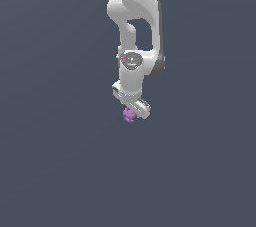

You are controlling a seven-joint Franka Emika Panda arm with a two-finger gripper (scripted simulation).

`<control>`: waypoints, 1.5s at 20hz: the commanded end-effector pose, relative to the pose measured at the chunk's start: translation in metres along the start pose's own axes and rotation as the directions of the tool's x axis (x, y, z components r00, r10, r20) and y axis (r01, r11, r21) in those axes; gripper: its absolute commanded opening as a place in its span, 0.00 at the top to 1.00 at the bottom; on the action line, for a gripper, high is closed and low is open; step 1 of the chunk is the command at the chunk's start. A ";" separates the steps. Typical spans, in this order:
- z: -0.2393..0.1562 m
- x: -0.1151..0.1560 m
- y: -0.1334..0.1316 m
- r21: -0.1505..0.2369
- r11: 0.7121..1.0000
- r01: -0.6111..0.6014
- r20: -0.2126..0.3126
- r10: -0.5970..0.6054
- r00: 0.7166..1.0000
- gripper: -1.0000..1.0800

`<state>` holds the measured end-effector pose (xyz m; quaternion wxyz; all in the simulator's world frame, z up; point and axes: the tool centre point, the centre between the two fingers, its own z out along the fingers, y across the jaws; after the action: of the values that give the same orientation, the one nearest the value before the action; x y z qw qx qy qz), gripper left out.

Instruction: Pick up the object and move it to a goal position.

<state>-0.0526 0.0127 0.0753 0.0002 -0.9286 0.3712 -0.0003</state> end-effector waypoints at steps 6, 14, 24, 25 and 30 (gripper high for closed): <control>0.032 -0.001 0.001 -0.001 1.000 -0.003 0.000 0.003 1.000 0.04; 0.036 0.000 0.000 -0.001 1.000 -0.003 0.000 0.003 1.000 1.00; 0.032 0.001 0.000 0.001 1.000 -0.003 0.000 0.003 1.000 1.00; 0.030 0.001 0.000 0.001 1.000 -0.003 0.000 0.003 1.000 1.00; 0.011 0.007 0.003 0.001 1.000 -0.003 0.000 0.003 1.000 1.00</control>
<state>-0.0510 0.0081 0.0575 0.0001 -0.9280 0.3725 0.0001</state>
